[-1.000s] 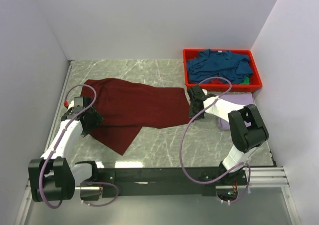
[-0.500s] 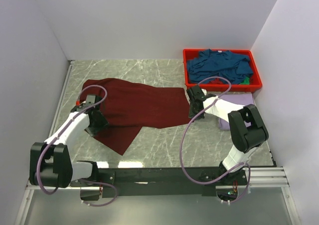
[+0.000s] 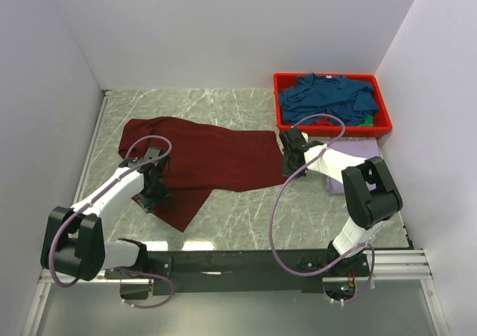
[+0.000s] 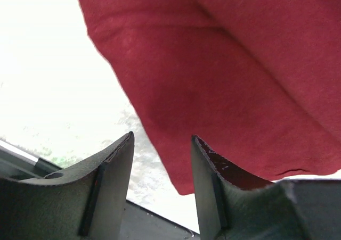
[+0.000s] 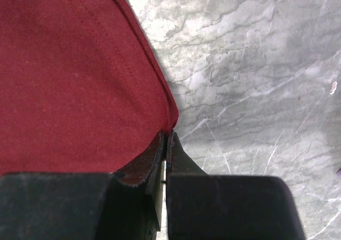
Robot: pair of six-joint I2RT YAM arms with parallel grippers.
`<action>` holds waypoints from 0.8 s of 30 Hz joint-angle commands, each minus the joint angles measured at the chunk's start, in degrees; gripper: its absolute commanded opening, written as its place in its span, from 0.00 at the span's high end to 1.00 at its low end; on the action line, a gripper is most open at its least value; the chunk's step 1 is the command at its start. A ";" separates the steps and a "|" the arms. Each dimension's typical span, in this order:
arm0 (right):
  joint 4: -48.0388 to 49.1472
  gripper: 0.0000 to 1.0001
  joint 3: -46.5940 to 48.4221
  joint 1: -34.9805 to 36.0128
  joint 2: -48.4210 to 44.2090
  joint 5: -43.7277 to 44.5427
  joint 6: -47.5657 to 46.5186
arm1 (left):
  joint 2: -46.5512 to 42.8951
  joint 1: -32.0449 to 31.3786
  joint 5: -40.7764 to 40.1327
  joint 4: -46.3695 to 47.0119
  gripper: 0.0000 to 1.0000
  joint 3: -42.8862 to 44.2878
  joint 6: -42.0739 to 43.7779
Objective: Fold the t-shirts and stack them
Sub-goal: Flatten the tshirt out
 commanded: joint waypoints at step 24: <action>3.85 1.00 -2.03 0.04 -4.82 -1.17 -1.48 | 5.58 -3.72 -2.37 7.97 0.57 -8.92 -14.37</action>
